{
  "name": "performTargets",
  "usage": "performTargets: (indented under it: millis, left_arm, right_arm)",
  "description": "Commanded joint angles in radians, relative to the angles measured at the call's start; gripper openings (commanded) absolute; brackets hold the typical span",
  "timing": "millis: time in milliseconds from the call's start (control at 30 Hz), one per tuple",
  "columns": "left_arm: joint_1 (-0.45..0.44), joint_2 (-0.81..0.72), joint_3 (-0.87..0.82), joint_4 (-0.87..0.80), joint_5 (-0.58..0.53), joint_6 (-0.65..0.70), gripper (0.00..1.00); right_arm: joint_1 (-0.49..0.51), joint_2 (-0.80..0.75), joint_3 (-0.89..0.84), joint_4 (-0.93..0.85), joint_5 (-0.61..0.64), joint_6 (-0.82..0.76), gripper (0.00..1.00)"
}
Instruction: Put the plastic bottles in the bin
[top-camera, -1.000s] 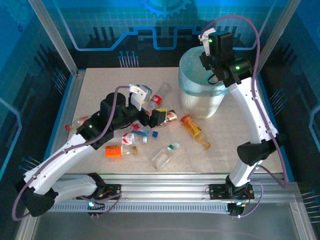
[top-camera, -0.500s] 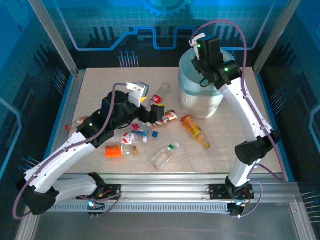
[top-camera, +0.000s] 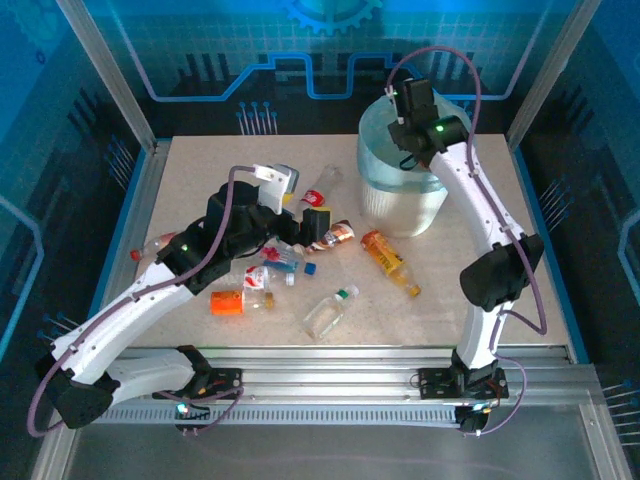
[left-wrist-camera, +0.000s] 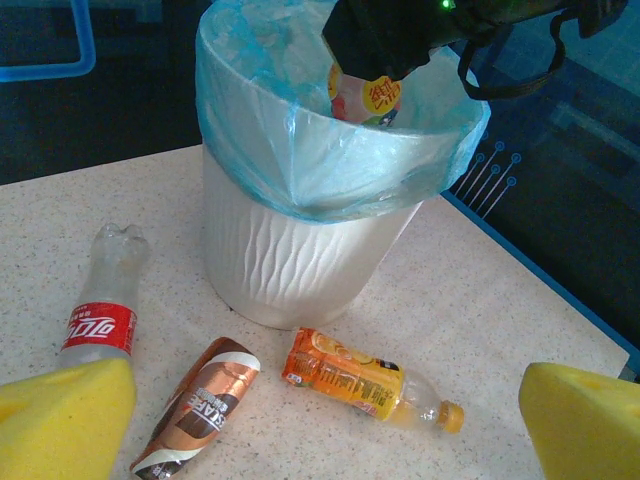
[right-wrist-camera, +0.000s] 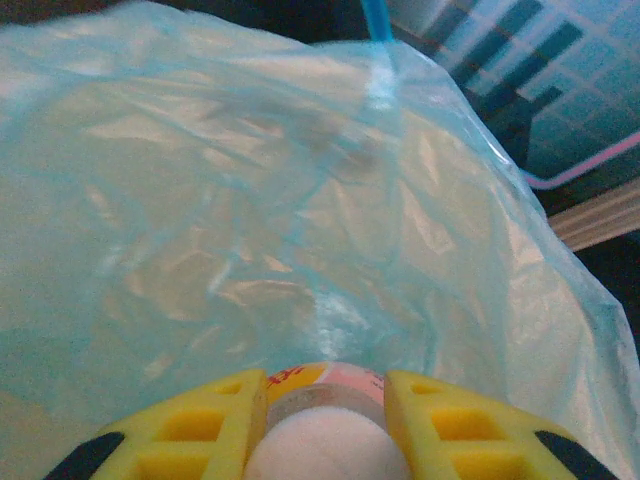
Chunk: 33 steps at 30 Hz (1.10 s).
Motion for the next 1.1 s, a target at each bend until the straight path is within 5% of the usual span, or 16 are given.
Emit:
performTargets:
  millis: [0, 233, 333, 600, 833, 1067]
  left_arm:
    - [0.009, 0.004, 0.002, -0.010, -0.021, -0.026, 0.99]
    - [0.010, 0.025, 0.002, -0.034, -0.024, -0.045, 0.99]
    - [0.013, 0.032, 0.008, -0.054, -0.039, -0.053, 0.99]
    - [0.017, 0.024, 0.040, -0.142, -0.093, -0.039, 0.99]
    - [0.021, -0.003, 0.049, -0.321, -0.129, 0.006, 0.98]
    - [0.020, -0.007, 0.103, -0.694, -0.134, 0.030, 0.93]
  right_arm:
    - [-0.032, 0.014, -0.029, 0.017, -0.035, 0.033, 0.28]
    - [-0.079, 0.008, -0.105, 0.045, -0.097, 0.055, 0.33]
    - [-0.084, 0.000, -0.097, 0.032, -0.114, 0.065, 0.49]
    - [-0.066, -0.117, -0.102, -0.001, -0.193, 0.141, 0.60]
    - [0.026, -0.292, -0.183, 0.001, -0.289, 0.219, 0.61]
    - [0.209, -0.469, -0.323, 0.065, -0.341, 0.180, 0.60]
